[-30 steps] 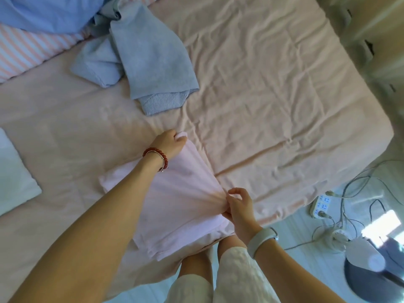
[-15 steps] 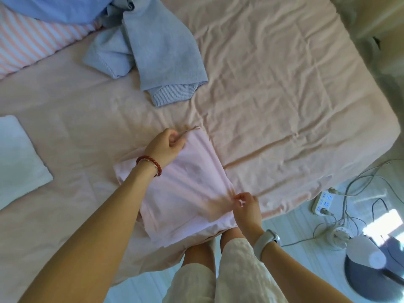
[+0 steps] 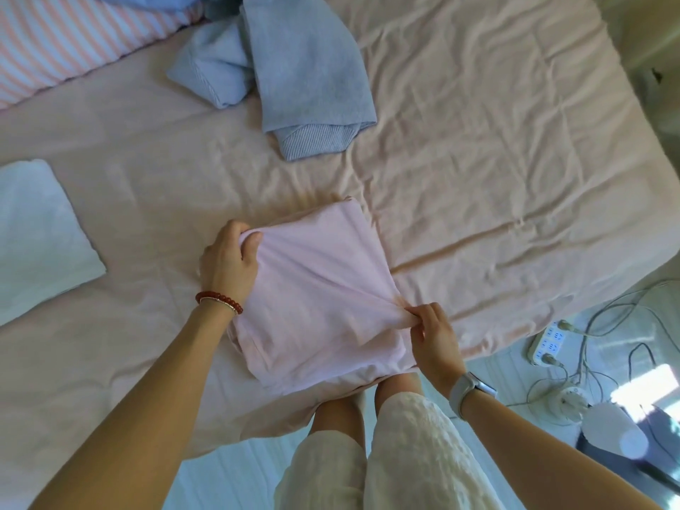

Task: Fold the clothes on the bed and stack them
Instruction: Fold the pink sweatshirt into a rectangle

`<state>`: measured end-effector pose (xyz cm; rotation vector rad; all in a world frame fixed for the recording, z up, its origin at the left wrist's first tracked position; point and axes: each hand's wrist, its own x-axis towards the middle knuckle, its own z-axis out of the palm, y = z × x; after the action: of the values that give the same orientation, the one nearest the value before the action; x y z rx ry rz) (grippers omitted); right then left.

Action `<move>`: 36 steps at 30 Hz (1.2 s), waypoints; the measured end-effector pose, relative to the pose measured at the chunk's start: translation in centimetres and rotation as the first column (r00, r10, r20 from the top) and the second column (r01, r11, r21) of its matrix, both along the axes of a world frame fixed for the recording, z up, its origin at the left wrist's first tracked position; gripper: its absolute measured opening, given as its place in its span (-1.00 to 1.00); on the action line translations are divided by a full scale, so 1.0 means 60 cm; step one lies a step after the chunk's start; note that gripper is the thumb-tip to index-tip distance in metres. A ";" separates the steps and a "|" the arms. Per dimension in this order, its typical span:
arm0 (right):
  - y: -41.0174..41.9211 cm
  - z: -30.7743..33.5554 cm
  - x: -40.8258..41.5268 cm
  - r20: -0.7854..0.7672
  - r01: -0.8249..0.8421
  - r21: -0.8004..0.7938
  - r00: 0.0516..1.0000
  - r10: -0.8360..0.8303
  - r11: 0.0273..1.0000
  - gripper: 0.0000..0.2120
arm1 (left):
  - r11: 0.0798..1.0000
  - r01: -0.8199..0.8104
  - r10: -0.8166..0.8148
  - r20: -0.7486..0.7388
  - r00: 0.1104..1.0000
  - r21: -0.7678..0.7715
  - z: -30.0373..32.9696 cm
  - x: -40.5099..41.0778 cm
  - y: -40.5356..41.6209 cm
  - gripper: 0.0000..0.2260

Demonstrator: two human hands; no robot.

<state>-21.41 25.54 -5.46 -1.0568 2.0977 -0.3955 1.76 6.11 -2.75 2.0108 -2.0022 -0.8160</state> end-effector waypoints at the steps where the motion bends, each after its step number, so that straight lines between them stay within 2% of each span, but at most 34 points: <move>1: 0.007 0.002 -0.002 -0.022 -0.013 -0.006 1.000 0.013 1.000 -0.81 | 1.000 -0.002 0.002 0.047 0.999 0.000 -0.002 0.000 0.000 -0.81; 3: 0.015 0.004 -0.001 -0.025 -0.051 0.062 0.998 0.052 0.997 -0.81 | 1.000 -0.015 0.013 0.151 0.989 0.011 -0.011 -0.003 0.001 -0.81; 6: 0.013 -0.006 0.006 -0.003 -0.224 0.270 0.972 0.233 0.937 -0.69 | 0.999 -0.043 0.046 0.226 0.973 -0.018 -0.009 -0.007 0.015 -0.75; 8: 0.009 -0.006 0.009 -0.018 -0.254 0.301 0.962 0.272 0.919 -0.65 | 0.987 0.064 -0.029 0.235 0.972 -0.144 -0.004 -0.004 0.050 -0.71; 10: 0.007 -0.002 0.008 -0.058 -0.227 0.266 0.966 0.251 0.937 -0.66 | 0.937 0.264 -0.211 0.232 0.950 -0.230 -0.003 -0.004 0.107 -0.73; 13: 0.003 0.007 0.007 -0.108 -0.298 0.184 0.941 0.320 0.937 -0.62 | 0.835 0.538 -0.503 0.239 0.830 -0.111 -0.017 -0.004 0.199 -0.76; 15: 0.000 0.012 0.009 -0.161 -0.432 0.103 0.882 0.444 0.896 -0.59 | 0.804 0.594 -0.576 0.268 0.772 0.014 -0.028 -0.004 0.237 -0.66; 16: -0.003 0.014 0.010 -0.195 -0.494 0.080 0.844 0.499 0.866 -0.59 | 0.800 0.598 -0.586 0.288 0.758 0.053 -0.031 -0.004 0.243 -0.64; 18: -0.012 0.014 0.012 -0.219 -0.545 0.068 0.809 0.545 0.836 -0.60 | 0.803 0.595 -0.577 0.291 0.763 0.031 -0.033 -0.003 0.237 -0.69; 20: -0.023 0.014 0.011 -0.193 -0.516 0.085 0.831 0.522 0.853 -0.59 | 0.792 0.609 -0.590 0.214 0.779 -0.034 -0.025 0.004 0.224 -0.71; 22: -0.030 0.018 0.009 -0.173 -0.495 0.046 0.852 0.495 0.868 -0.59 | 0.773 0.630 -0.619 0.132 0.774 -0.068 -0.013 0.022 0.218 -0.61; 24: -0.029 0.027 0.009 -0.161 -0.540 0.015 0.829 0.535 0.841 -0.58 | 0.773 0.631 -0.623 0.113 0.774 -0.064 -0.001 0.047 0.220 -0.59; 27: -0.016 0.024 0.009 -0.157 -0.674 0.042 0.725 0.671 0.738 -0.54 | 0.738 0.674 -0.672 0.130 0.729 0.032 0.007 0.083 0.248 -0.61; 29: -0.011 0.012 0.003 -0.070 -0.682 0.173 0.711 0.700 0.711 -0.56 | 0.716 0.661 -0.695 0.138 0.706 0.222 0.002 0.101 0.268 -0.58; 31: -0.014 0.004 0.003 -0.069 -0.626 0.234 0.752 0.655 0.744 -0.64 | 0.768 0.511 -0.596 0.138 0.791 0.387 -0.012 0.122 0.280 -0.65; 32: -0.021 0.003 0.007 -0.113 -0.581 0.231 0.781 0.614 0.781 -0.71 | 0.829 0.383 -0.467 0.128 0.875 0.406 -0.017 0.126 0.279 -0.74; 34: -0.045 0.007 0.018 -0.211 -0.463 0.175 0.844 0.492 0.869 -0.82 | 0.949 0.058 -0.098 0.114 0.989 0.311 -0.025 0.124 0.267 -0.84; 36: -0.078 0.012 0.029 -0.266 -0.335 0.086 0.900 0.346 0.938 -0.86 | 0.939 -0.254 0.246 0.061 0.967 0.233 -0.034 0.114 0.235 -0.82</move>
<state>-19.68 20.88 -4.74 -1.4974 2.0893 -0.0324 8.57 20.22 -4.78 2.3617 -1.6800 -1.0132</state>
